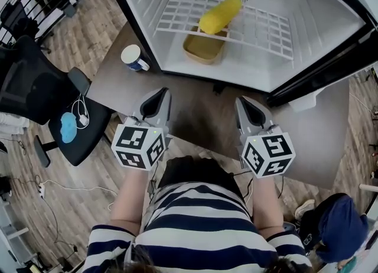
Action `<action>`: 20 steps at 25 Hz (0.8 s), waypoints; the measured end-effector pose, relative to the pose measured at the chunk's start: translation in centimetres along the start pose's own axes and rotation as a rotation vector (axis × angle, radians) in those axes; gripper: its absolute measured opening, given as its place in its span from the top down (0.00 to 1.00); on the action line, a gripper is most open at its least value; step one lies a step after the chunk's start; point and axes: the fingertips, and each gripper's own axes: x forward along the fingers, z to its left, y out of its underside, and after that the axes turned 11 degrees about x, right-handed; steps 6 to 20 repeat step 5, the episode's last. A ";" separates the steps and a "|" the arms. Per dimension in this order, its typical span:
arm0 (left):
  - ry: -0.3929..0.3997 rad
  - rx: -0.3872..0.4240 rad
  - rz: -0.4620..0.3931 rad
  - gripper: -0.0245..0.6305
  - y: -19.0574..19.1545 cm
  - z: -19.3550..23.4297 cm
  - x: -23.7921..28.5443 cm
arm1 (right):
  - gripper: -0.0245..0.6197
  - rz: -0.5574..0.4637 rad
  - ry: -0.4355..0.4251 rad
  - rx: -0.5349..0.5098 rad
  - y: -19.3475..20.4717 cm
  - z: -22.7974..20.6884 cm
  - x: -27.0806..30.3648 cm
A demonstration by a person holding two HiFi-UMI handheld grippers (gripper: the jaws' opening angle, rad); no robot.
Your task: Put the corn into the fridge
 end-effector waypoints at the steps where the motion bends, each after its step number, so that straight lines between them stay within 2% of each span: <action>1: -0.001 0.000 -0.001 0.96 0.0 0.0 -0.1 | 0.97 0.001 -0.001 -0.002 0.0 0.1 0.0; 20: -0.004 0.011 0.007 0.96 0.0 0.0 -0.4 | 0.97 0.008 -0.006 -0.010 0.1 0.4 0.0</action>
